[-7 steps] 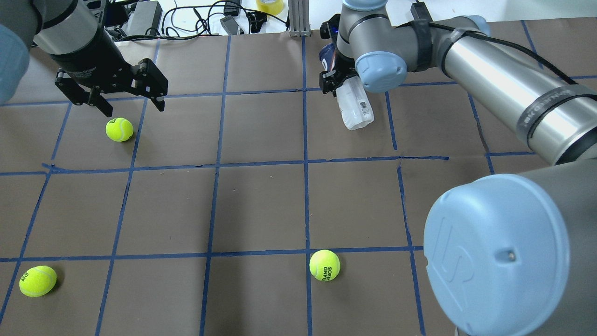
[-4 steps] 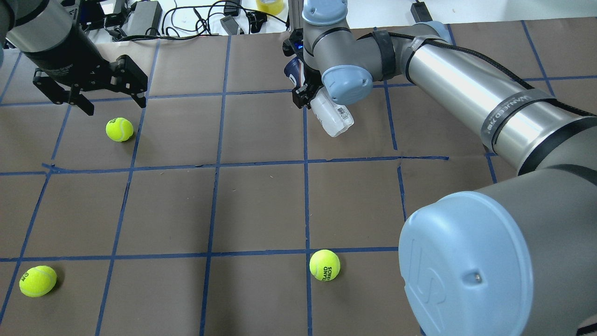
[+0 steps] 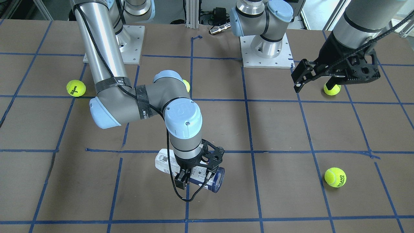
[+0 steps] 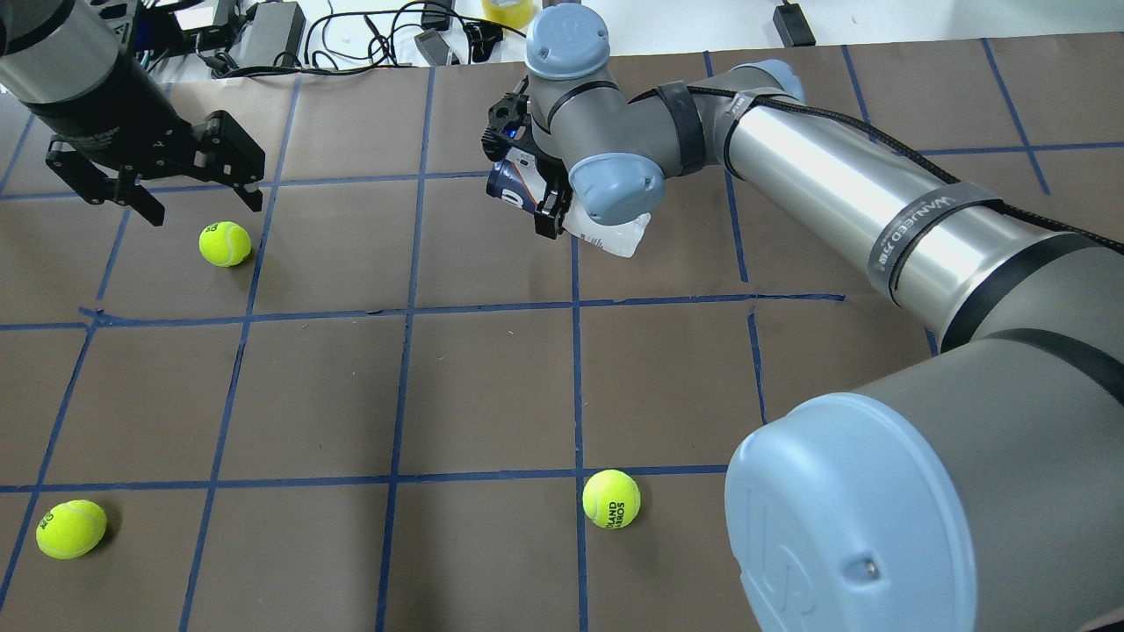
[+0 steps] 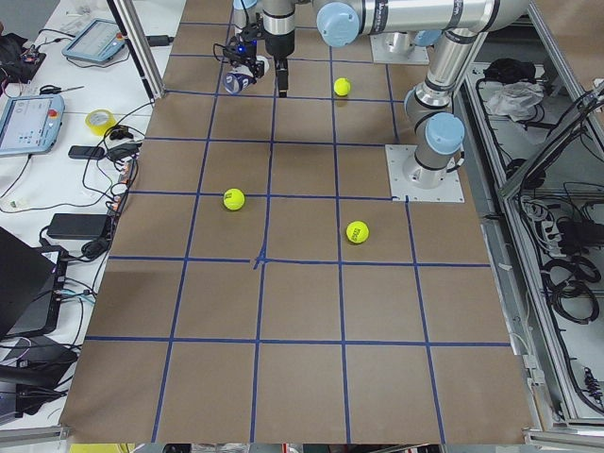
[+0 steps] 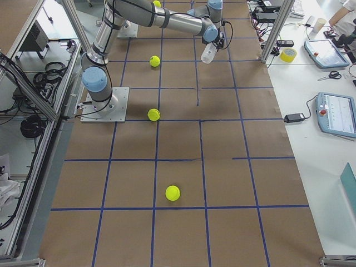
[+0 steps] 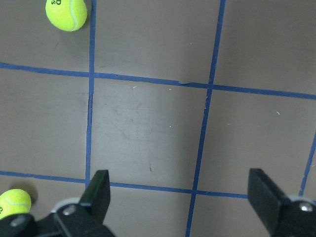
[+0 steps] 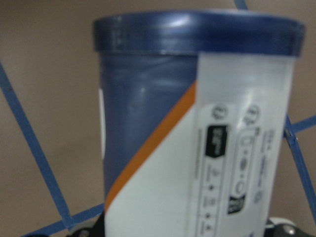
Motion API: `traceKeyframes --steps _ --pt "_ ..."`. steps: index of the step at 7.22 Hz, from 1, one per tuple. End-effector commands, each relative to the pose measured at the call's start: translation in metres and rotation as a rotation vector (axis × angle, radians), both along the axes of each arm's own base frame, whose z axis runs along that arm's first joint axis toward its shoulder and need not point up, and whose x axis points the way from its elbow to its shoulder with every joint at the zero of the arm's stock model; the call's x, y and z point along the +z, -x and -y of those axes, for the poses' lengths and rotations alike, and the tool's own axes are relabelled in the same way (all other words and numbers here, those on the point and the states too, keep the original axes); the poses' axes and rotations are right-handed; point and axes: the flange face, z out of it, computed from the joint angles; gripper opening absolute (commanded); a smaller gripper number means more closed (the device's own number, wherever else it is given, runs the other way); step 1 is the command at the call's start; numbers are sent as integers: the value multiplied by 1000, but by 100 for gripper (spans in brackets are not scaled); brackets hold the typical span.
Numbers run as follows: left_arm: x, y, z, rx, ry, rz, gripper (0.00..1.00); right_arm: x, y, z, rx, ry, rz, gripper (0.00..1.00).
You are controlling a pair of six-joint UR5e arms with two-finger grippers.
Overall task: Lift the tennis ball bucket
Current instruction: 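Carry the can toward the table centre and lay it down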
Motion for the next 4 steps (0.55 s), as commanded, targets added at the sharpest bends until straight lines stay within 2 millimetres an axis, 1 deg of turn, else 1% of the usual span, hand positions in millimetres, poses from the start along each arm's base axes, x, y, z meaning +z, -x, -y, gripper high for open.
traceKeyframes --steps 1,2,3,4 --pt "-2 -2 2 3 1 0 100 -11 -30 -25 295 25 -29 79" --pt "-1 -2 1 3 2 0 100 -35 -31 -32 350 38 -32 80" --pt "1 -2 0 3 4 5 100 -40 -38 -43 372 24 -37 80" --pt "0 -1 1 2 2 1 100 -46 -40 -46 376 17 -53 80"
